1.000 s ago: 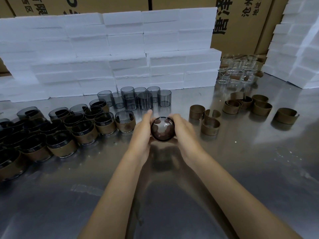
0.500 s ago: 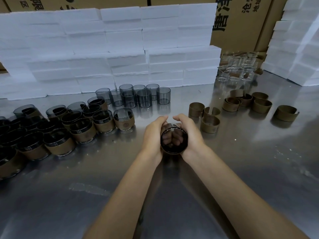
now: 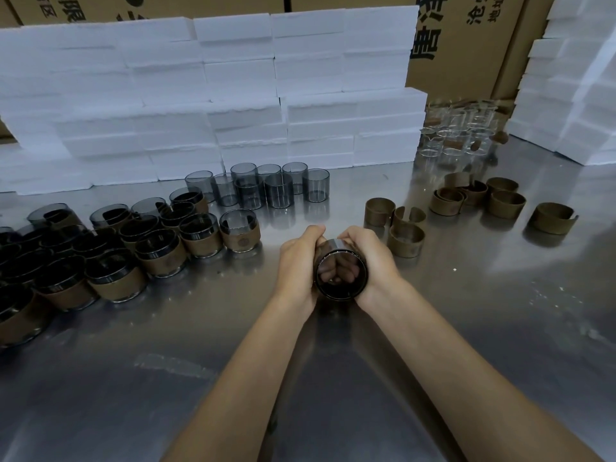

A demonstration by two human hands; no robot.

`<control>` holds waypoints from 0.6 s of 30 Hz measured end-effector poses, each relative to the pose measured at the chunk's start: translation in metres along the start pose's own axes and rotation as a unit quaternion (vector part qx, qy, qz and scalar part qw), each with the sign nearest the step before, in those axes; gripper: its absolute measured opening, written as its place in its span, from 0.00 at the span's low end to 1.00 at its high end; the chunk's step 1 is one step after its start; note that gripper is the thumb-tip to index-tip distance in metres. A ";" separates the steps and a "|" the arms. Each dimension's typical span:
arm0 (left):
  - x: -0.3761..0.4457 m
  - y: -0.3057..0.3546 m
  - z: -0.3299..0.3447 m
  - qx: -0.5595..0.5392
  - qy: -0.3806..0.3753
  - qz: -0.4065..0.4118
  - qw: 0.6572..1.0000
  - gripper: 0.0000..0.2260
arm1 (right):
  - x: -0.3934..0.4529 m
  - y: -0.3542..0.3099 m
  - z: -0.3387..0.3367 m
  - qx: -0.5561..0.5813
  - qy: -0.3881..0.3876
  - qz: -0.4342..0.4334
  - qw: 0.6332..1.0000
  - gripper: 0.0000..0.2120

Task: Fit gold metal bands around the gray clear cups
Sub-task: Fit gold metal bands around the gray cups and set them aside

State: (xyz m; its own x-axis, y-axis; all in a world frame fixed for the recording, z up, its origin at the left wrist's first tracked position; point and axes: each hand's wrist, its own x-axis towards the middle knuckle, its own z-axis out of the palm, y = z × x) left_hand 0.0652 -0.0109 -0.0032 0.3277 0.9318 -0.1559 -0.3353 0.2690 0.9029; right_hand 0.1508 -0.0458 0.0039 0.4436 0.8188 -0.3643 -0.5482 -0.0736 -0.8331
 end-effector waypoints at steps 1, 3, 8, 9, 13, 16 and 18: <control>0.000 0.000 0.000 0.004 -0.001 0.002 1.000 0.27 | 0.001 0.000 0.000 0.001 -0.002 -0.002 1.000 0.15; 0.000 0.001 -0.001 0.029 0.000 0.013 0.999 0.26 | 0.002 0.000 0.000 0.002 -0.012 -0.005 1.000 0.15; 0.003 0.008 -0.001 0.127 0.002 0.110 0.986 0.27 | 0.004 -0.002 -0.002 0.026 -0.076 0.003 0.997 0.14; 0.003 0.009 -0.003 0.158 0.000 0.148 0.976 0.28 | 0.003 -0.004 -0.004 0.014 -0.108 0.021 0.994 0.14; 0.002 0.015 -0.009 0.215 -0.023 0.239 0.947 0.27 | 0.003 -0.009 -0.007 -0.022 -0.181 0.088 0.979 0.15; 0.005 0.021 -0.014 0.215 -0.022 0.235 0.948 0.23 | 0.006 -0.010 -0.010 -0.017 -0.203 0.064 0.977 0.17; 0.004 0.024 -0.017 0.237 -0.019 0.219 0.946 0.17 | 0.011 -0.012 -0.013 0.004 -0.201 0.042 0.979 0.19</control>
State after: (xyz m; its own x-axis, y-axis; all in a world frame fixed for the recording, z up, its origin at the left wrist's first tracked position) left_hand 0.0432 0.0037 0.0111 0.2834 0.9171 0.2805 -0.0148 -0.2883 0.9574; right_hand 0.1713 -0.0432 0.0041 0.0821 0.9681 -0.2368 -0.5772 -0.1475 -0.8032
